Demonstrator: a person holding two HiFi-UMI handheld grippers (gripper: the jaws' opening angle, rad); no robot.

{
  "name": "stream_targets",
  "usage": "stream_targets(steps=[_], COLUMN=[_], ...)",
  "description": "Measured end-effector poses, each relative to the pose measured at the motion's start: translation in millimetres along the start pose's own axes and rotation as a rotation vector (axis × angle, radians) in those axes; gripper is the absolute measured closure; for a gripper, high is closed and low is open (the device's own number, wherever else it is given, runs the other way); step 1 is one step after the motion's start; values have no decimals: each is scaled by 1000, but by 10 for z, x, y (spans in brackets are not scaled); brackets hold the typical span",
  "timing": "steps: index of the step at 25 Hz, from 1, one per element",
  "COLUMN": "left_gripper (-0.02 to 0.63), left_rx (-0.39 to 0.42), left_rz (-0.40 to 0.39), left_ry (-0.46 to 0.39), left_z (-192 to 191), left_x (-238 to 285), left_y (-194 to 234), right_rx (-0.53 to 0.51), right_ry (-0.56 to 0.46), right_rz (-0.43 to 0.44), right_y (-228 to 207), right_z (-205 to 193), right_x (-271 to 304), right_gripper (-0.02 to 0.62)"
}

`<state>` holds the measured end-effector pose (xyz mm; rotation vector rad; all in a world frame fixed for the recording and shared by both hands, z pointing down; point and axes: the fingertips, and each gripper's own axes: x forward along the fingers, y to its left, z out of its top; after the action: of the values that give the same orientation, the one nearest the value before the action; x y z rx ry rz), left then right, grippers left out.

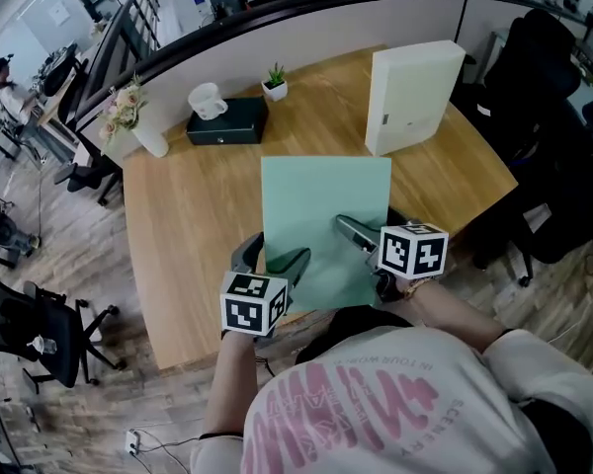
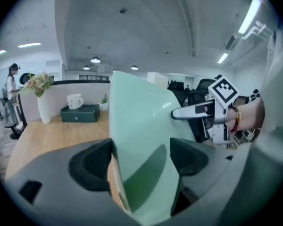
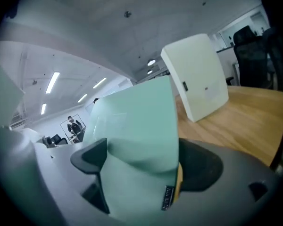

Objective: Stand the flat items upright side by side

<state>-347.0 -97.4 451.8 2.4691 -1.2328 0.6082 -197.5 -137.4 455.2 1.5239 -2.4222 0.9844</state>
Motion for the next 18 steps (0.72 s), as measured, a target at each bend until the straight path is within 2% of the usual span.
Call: stream_targets(steps=[3,9,13,18], left_gripper=[193,187,190,192], left_rx=[32,105,86,51], left_rz=[-46,-49,-60,-46], left_ry=[-96,-149,-181,-209], left_z=[327,788,1037,1270], left_x=[-6,294,634,1175], left_y=[-191,-574,-895,-1363], right_rx=[-43,-188,-256,-278], right_ry=[-116,-251,-277,-249], right_rz=[2,-15,-18,5], right_y=[-39,-361,-752,-1428], right_z=[328,875,1183,1453], right_x=[-260,-604,-792,-973], right_gripper=[120,118,118,118])
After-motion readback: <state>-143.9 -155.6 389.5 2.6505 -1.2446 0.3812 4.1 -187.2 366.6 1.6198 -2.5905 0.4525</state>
